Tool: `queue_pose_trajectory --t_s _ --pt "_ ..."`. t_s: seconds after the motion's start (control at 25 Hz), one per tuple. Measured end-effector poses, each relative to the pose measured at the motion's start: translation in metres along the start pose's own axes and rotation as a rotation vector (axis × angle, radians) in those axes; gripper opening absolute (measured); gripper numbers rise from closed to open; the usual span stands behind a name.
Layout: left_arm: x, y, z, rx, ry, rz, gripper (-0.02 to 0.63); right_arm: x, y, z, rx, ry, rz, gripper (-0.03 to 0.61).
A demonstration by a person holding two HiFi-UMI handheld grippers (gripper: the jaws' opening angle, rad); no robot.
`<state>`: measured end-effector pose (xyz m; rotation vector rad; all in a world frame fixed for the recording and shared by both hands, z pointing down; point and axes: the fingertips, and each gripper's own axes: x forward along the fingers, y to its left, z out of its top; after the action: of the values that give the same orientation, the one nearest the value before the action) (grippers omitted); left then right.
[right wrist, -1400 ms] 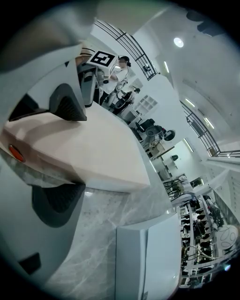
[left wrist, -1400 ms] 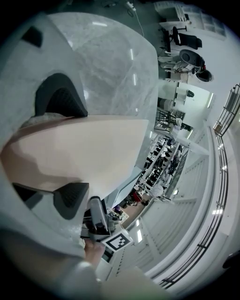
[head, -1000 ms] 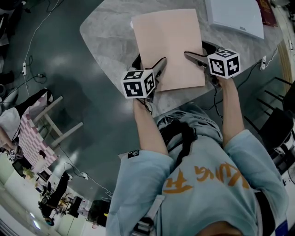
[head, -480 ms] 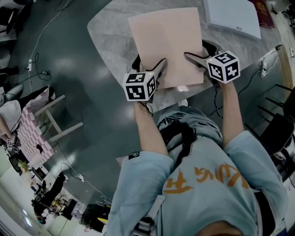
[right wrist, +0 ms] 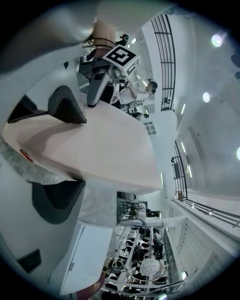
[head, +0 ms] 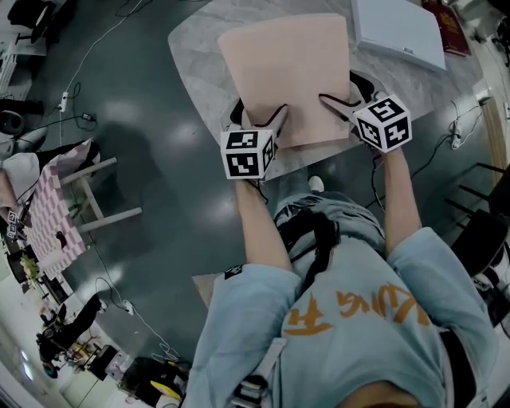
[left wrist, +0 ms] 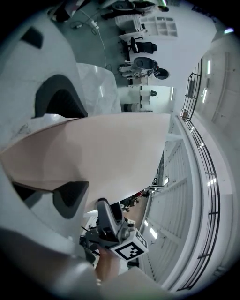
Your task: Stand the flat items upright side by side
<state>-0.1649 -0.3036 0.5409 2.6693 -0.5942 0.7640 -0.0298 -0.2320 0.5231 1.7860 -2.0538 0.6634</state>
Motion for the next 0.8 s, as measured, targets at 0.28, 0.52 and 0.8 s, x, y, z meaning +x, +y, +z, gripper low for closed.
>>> queue_pose_trajectory --t_s 0.28,0.52,0.8 --pt "-0.023 -0.010 0.012 0.119 -0.073 0.093 0.419 -0.021 0.009 0.013 -0.146 -0.080 -0.063 0.379" --pt "-0.033 -0.013 0.009 0.152 -0.060 0.135 0.394 -0.029 0.014 0.015 -0.233 -0.108 -0.098 0.377" --pt "-0.046 -0.021 -0.005 0.161 -0.051 0.168 0.368 -0.039 0.022 0.006 -0.275 -0.119 -0.108 0.377"
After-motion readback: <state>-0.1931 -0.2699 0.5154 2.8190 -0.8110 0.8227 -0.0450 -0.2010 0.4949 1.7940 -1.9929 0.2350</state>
